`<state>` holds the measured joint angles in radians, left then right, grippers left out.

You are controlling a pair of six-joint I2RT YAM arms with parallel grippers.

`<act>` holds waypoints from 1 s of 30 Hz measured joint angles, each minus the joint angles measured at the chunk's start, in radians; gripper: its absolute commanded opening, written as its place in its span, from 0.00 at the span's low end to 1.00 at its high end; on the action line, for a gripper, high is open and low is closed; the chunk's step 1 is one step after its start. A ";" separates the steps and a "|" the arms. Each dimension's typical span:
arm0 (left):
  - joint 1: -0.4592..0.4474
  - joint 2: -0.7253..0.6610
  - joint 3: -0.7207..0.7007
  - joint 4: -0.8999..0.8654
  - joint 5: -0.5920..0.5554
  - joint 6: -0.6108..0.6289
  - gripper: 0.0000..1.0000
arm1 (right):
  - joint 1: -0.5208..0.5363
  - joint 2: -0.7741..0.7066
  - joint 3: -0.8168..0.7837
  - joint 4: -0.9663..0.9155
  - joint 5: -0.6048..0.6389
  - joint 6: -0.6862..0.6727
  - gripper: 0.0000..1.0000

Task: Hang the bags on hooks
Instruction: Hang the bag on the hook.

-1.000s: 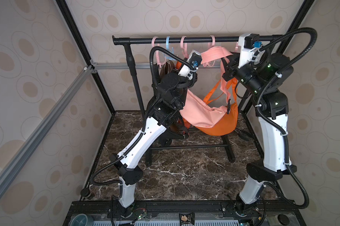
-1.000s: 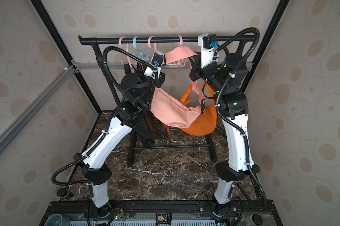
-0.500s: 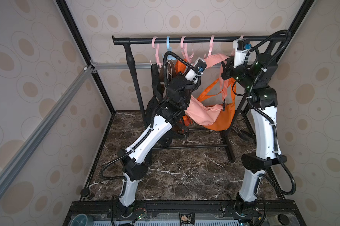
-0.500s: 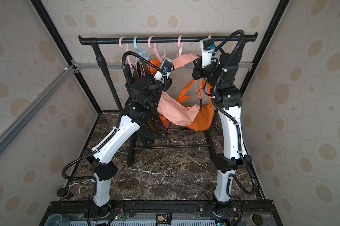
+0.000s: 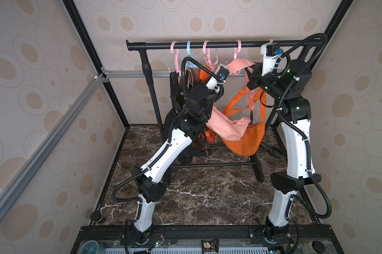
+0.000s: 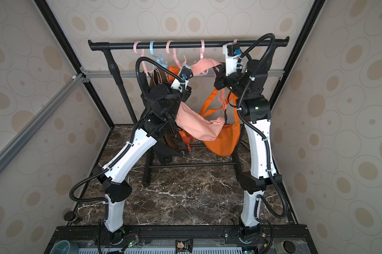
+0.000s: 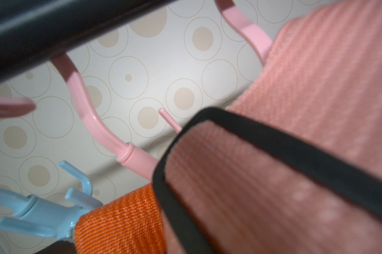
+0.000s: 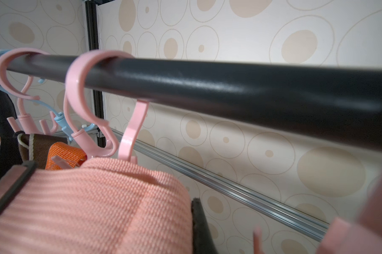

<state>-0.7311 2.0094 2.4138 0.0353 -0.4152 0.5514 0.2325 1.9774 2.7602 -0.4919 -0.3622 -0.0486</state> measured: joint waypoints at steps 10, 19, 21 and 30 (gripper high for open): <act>0.013 0.024 0.000 -0.060 0.006 -0.059 0.00 | 0.000 0.036 -0.025 -0.026 -0.043 0.030 0.00; 0.013 0.035 0.000 -0.120 0.007 -0.107 0.00 | 0.000 0.036 -0.061 -0.050 -0.072 0.049 0.00; 0.013 0.035 0.000 -0.135 0.010 -0.123 0.00 | 0.000 0.034 -0.069 -0.048 -0.085 0.058 0.00; 0.007 0.040 -0.016 -0.186 0.048 -0.192 0.00 | 0.004 -0.019 -0.223 0.007 -0.158 0.103 0.00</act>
<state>-0.7242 2.0491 2.3981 -0.1509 -0.3672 0.3595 0.2363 1.9579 2.5370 -0.4847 -0.5205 0.0544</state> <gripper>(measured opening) 0.047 0.044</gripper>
